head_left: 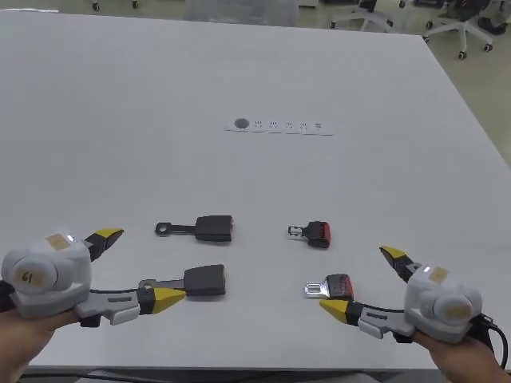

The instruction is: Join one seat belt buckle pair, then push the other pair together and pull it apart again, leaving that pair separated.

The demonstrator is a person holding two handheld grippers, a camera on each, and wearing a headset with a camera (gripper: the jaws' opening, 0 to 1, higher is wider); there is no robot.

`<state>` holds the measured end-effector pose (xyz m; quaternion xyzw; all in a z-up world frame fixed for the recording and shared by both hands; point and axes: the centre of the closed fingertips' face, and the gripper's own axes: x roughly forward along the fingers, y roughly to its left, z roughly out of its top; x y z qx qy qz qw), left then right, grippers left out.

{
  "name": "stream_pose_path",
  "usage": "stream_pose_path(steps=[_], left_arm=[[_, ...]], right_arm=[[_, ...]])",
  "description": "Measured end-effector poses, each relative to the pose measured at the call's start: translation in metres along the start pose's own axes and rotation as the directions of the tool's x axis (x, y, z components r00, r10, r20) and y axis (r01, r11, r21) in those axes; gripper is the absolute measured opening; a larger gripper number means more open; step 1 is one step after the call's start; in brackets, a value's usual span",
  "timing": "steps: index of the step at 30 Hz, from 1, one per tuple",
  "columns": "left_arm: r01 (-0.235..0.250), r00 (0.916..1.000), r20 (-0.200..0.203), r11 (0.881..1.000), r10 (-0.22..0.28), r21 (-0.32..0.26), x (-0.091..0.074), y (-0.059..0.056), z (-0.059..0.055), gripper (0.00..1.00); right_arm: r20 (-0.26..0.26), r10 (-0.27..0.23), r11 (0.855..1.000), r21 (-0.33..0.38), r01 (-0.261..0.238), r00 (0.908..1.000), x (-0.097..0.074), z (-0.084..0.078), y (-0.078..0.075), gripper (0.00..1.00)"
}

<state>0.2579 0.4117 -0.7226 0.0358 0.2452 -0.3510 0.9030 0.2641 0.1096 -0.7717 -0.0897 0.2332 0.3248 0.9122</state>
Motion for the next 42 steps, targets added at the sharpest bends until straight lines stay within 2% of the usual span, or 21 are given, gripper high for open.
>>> stream_pose_path(steps=[10, 20, 32, 36, 42], left_arm=[[0.041, 0.9990, -0.021, 0.999, -0.040, 0.035, 0.009, -0.007, -0.001, 0.99], [0.094, 0.9939, -0.067, 0.991, -0.088, 0.096, 0.020, -0.013, -0.005, 0.97], [0.152, 0.9827, -0.126, 0.979, -0.135, 0.136, 0.037, -0.012, -0.014, 0.94], [0.167, 0.9799, -0.134, 0.976, -0.148, 0.142, 0.043, -0.011, -0.015, 0.89], [0.196, 0.9721, -0.160, 0.969, -0.172, 0.151, 0.053, -0.012, -0.019, 0.88]], right_arm=[[-0.024, 0.035, 0.999, -0.020, -0.036, 0.9991, 0.003, -0.003, -0.002, 0.96], [-0.063, 0.092, 0.994, -0.049, -0.095, 0.9937, 0.013, -0.009, 0.001, 0.95], [-0.127, 0.161, 0.982, -0.081, -0.172, 0.9788, 0.024, -0.018, 0.001, 0.92], [-0.147, 0.188, 0.975, -0.090, -0.203, 0.9711, 0.028, -0.021, 0.001, 0.91], [-0.179, 0.227, 0.963, -0.102, -0.248, 0.9573, 0.034, -0.026, -0.001, 0.90]])
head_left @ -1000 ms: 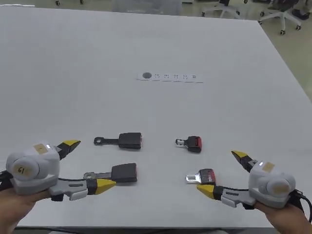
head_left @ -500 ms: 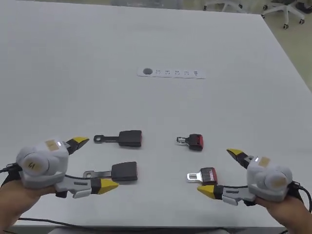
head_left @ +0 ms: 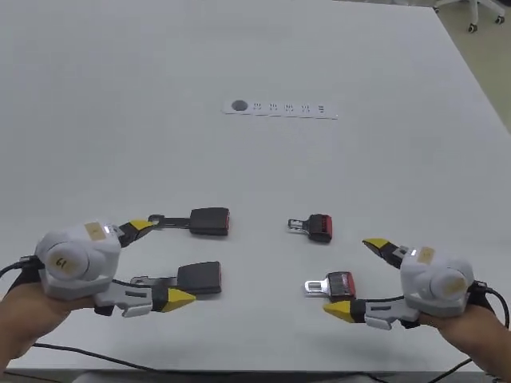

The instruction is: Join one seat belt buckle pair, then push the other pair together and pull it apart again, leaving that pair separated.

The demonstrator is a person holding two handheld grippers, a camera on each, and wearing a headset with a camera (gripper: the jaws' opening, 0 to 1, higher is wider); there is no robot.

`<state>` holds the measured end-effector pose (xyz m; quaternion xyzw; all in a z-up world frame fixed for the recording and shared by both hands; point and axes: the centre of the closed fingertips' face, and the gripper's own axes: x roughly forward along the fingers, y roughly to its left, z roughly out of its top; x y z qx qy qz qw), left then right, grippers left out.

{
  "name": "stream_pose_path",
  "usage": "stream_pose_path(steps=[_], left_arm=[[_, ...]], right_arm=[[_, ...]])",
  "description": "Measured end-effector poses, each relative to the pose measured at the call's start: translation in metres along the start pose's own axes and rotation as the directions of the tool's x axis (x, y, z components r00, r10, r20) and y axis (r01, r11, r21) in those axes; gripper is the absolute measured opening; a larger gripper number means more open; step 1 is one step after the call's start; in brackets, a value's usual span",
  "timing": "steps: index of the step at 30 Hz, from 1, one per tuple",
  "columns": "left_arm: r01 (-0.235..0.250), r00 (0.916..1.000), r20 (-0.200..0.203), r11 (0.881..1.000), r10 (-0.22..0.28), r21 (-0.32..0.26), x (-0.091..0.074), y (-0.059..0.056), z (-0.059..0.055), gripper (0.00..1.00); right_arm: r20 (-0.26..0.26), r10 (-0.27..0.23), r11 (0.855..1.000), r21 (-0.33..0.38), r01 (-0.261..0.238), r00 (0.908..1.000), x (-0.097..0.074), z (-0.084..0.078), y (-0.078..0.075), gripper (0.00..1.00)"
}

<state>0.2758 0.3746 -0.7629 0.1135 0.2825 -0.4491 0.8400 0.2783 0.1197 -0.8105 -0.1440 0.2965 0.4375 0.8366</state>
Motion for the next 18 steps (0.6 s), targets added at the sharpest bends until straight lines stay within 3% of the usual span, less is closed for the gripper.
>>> stream_pose_path(steps=[8, 18], left_arm=[[0.039, 0.9990, -0.024, 0.999, -0.039, 0.011, 0.015, 0.002, -0.006, 0.86], [0.100, 0.9921, -0.079, 0.994, -0.097, 0.038, 0.032, -0.005, -0.019, 0.81]], right_arm=[[-0.040, 0.062, 0.997, -0.035, -0.063, 0.9973, 0.006, -0.003, -0.001, 0.87], [-0.082, 0.135, 0.989, -0.043, -0.139, 0.9874, 0.014, -0.011, 0.003, 0.84]])
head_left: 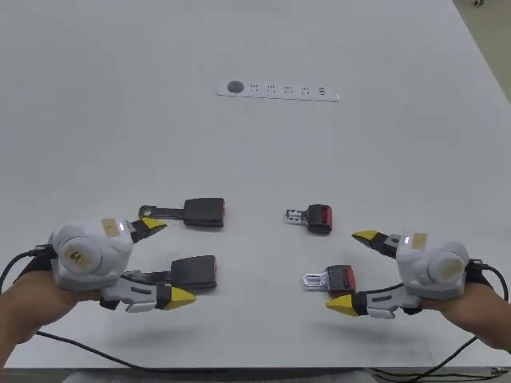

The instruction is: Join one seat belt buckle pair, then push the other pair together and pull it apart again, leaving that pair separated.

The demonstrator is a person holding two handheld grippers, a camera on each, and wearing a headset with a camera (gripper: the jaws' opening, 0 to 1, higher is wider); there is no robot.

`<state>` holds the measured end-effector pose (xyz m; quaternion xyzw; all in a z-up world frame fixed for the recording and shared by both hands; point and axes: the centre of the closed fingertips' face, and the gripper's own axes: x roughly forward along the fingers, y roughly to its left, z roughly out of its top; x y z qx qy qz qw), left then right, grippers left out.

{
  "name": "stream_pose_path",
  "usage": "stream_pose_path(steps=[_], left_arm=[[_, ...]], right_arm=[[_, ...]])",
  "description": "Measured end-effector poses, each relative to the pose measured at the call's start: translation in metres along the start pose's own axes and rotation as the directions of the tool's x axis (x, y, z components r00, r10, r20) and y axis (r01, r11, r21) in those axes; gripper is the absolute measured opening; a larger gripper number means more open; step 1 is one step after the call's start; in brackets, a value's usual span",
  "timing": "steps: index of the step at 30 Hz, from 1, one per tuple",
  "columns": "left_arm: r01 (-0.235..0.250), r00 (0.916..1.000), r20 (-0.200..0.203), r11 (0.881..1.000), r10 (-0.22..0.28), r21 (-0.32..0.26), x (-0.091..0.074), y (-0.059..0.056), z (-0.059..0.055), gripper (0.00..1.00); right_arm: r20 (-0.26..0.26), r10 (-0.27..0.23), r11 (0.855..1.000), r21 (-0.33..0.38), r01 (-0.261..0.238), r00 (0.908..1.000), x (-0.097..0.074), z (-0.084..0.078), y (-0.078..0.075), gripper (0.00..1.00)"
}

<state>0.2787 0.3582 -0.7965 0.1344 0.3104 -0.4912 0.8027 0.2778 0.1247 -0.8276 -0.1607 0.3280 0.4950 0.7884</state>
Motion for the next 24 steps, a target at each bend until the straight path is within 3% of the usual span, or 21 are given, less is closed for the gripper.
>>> stream_pose_path(steps=[12, 16, 24], left_arm=[[0.066, 0.9951, -0.076, 0.997, -0.063, 0.036, 0.017, 0.001, -0.018, 0.77], [0.076, 0.9917, -0.108, 0.996, -0.070, 0.055, 0.025, 0.004, -0.029, 0.74], [0.120, 0.9840, -0.141, 0.990, -0.109, 0.076, 0.032, 0.003, -0.039, 0.68]], right_arm=[[-0.053, 0.083, 0.996, -0.024, -0.084, 0.9952, 0.007, -0.012, 0.001, 0.82], [-0.078, 0.112, 0.993, -0.036, -0.115, 0.9907, 0.011, -0.017, 0.002, 0.81], [-0.117, 0.178, 0.980, -0.070, -0.187, 0.9770, 0.013, -0.022, 0.006, 0.76]])
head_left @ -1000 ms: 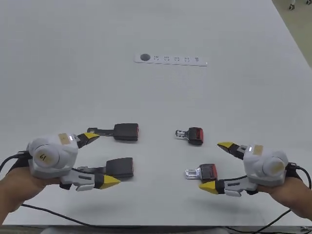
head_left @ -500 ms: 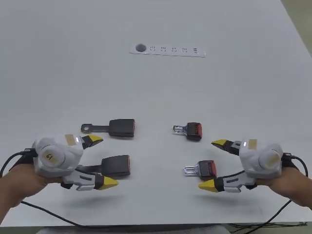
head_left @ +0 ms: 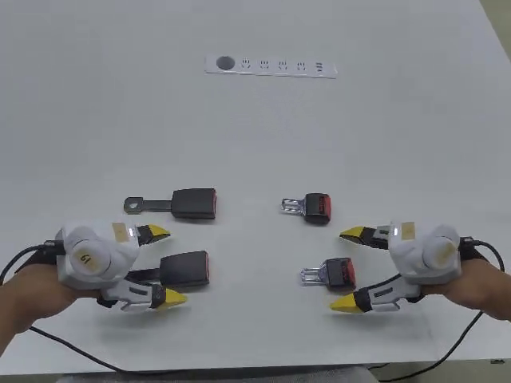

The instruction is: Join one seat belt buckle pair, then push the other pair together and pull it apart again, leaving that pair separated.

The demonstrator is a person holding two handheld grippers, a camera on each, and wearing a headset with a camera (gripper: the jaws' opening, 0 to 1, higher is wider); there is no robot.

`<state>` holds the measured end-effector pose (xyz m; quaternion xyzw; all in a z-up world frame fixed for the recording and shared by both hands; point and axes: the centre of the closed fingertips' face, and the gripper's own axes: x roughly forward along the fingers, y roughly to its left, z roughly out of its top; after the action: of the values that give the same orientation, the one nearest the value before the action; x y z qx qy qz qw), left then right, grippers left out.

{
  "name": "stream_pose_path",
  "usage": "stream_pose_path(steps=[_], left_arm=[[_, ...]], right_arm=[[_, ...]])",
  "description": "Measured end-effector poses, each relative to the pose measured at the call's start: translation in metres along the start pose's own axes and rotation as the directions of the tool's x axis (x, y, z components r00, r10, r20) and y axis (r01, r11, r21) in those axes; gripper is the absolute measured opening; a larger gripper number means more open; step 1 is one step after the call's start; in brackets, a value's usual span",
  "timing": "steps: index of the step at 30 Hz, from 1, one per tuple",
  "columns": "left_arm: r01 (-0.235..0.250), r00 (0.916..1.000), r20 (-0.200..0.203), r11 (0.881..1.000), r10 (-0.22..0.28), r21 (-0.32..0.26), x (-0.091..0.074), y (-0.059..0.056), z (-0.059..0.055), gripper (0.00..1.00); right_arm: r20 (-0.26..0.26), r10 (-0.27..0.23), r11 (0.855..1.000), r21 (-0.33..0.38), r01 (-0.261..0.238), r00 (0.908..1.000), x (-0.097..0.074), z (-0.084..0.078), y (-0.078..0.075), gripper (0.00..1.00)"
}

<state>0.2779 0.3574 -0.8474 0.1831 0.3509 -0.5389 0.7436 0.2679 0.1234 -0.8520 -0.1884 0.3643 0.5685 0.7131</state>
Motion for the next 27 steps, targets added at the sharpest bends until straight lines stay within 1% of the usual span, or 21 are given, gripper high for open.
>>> stream_pose_path(steps=[1, 5, 7, 10, 11, 12, 15, 17, 18, 20, 22, 23, 24, 25, 26, 27], left_arm=[[0.009, 1.0000, -0.003, 1.000, -0.009, 0.009, 0.001, -0.001, -0.001, 0.67], [0.020, 0.9995, -0.025, 0.999, -0.019, 0.029, 0.005, -0.002, -0.005, 0.61], [0.027, 0.9989, -0.039, 0.998, -0.025, 0.049, 0.006, -0.003, -0.007, 0.59], [0.023, 0.9988, -0.044, 0.998, -0.020, 0.055, 0.006, -0.002, -0.008, 0.56], [0.020, 0.9989, -0.044, 0.998, -0.018, 0.066, 0.006, -0.002, -0.008, 0.54], [0.016, 0.9990, -0.044, 0.997, -0.012, 0.072, 0.006, 0.000, -0.009, 0.53], [0.012, 0.9984, -0.055, 0.996, -0.007, 0.089, 0.006, 0.002, -0.010, 0.50], [0.016, 0.9979, -0.065, 0.993, -0.008, 0.119, 0.006, 0.002, -0.010, 0.47], [0.021, 0.9970, -0.077, 0.991, -0.011, 0.129, 0.005, 0.000, -0.012, 0.45], [0.020, 0.9962, -0.087, 0.989, -0.007, 0.147, 0.004, 0.001, -0.012, 0.42], [0.026, 0.9964, -0.083, 0.989, -0.014, 0.143, 0.004, 0.000, -0.012, 0.40], [0.048, 0.9950, -0.094, 0.988, -0.035, 0.144, 0.002, -0.005, -0.014, 0.37], [0.048, 0.9960, -0.082, 0.985, -0.035, 0.163, 0.003, -0.006, -0.010, 0.35], [0.049, 0.9946, -0.098, 0.984, -0.032, 0.172, 0.001, -0.006, -0.013, 0.35], [0.048, 0.9955, -0.088, 0.984, -0.033, 0.169, 0.001, -0.004, -0.013, 0.34], [0.051, 0.9955, -0.088, 0.983, -0.035, 0.178, 0.000, -0.004, -0.013, 0.34]], right_arm=[[-0.003, 0.014, 1.000, -0.004, -0.014, 0.9999, 0.001, -0.001, 0.001, 0.75], [-0.022, 0.032, 0.999, -0.025, -0.033, 0.9992, 0.002, -0.003, 0.003, 0.70], [-0.031, 0.036, 0.999, -0.037, -0.037, 0.9989, 0.002, -0.005, 0.003, 0.65], [-0.033, 0.046, 0.998, -0.038, -0.047, 0.9984, 0.001, -0.005, 0.006, 0.61], [-0.040, 0.043, 0.998, -0.050, -0.045, 0.9983, 0.001, -0.007, 0.006, 0.61], [-0.033, 0.043, 0.997, -0.069, -0.045, 0.9985, 0.002, -0.006, 0.006, 0.60], [-0.038, 0.043, 0.997, -0.063, -0.045, 0.9984, 0.001, -0.006, 0.007, 0.55], [-0.042, 0.040, 0.996, -0.081, -0.044, 0.9983, 0.001, -0.007, 0.007, 0.51], [-0.044, 0.040, 0.995, -0.092, -0.044, 0.9982, 0.001, -0.006, 0.007, 0.49], [-0.047, 0.040, 0.994, -0.099, -0.044, 0.9981, 0.001, -0.007, 0.008, 0.48], [-0.047, 0.037, 0.992, -0.117, -0.042, 0.9982, 0.002, -0.006, 0.008, 0.44], [-0.055, 0.026, 0.992, -0.119, -0.033, 0.9982, 0.002, -0.007, 0.007, 0.42], [-0.052, 0.021, 0.992, -0.124, -0.027, 0.9984, 0.002, -0.007, 0.007, 0.40], [-0.051, 0.019, 0.993, -0.117, -0.024, 0.9985, 0.002, -0.007, 0.005, 0.39], [-0.050, 0.019, 0.993, -0.115, -0.025, 0.9986, 0.001, -0.008, 0.005, 0.39], [-0.052, 0.018, 0.992, -0.121, -0.024, 0.9985, 0.001, -0.008, 0.005, 0.39]])
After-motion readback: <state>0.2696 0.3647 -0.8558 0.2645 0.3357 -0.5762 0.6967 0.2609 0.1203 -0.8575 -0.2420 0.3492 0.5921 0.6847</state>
